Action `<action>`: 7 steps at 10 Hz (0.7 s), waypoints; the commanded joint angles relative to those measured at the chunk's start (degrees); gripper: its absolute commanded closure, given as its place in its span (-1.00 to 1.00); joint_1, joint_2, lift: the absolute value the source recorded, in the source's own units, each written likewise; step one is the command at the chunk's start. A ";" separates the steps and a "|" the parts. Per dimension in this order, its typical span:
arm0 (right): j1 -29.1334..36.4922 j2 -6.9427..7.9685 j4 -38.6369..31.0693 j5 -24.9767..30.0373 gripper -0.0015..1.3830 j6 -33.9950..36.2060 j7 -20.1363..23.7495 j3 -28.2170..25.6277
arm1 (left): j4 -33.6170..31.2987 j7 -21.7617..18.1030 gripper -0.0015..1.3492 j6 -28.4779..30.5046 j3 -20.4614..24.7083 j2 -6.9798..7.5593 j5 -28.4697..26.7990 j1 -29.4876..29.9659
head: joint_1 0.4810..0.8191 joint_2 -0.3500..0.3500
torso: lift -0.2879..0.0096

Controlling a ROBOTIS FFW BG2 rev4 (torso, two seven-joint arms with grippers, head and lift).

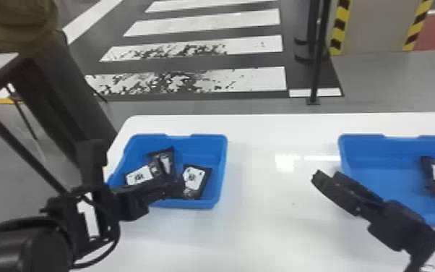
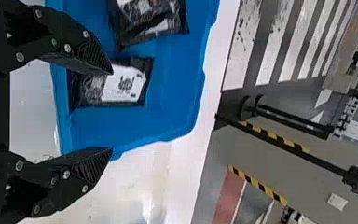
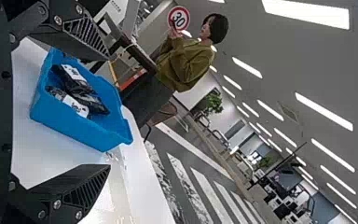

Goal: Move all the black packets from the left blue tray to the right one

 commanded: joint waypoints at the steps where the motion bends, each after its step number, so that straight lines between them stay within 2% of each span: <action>1: -0.15 0.00 0.18 -0.04 -0.69 0.30 0.00 0.22 | 0.76 1.36 -0.81 3.96 0.14 0.21 -5.05 -4.43 | 0.27 0.72 | -0.01; 3: -0.15 0.00 0.18 -0.15 -0.69 0.73 0.00 0.22 | 7.23 1.45 -0.82 7.62 -3.18 1.62 -6.42 -10.48 | 0.27 0.83 | -0.01; 5: -0.15 0.00 0.46 -0.61 -0.69 0.73 0.09 0.22 | 13.55 1.53 -0.81 10.85 -6.95 2.41 -7.34 -15.82 | 0.27 0.78 | -0.01; 7: -0.15 -0.09 1.02 -1.29 -0.69 0.73 0.09 0.33 | 15.94 2.33 -0.81 14.23 -9.81 2.50 -10.31 -19.05 | 0.27 0.72 | -0.01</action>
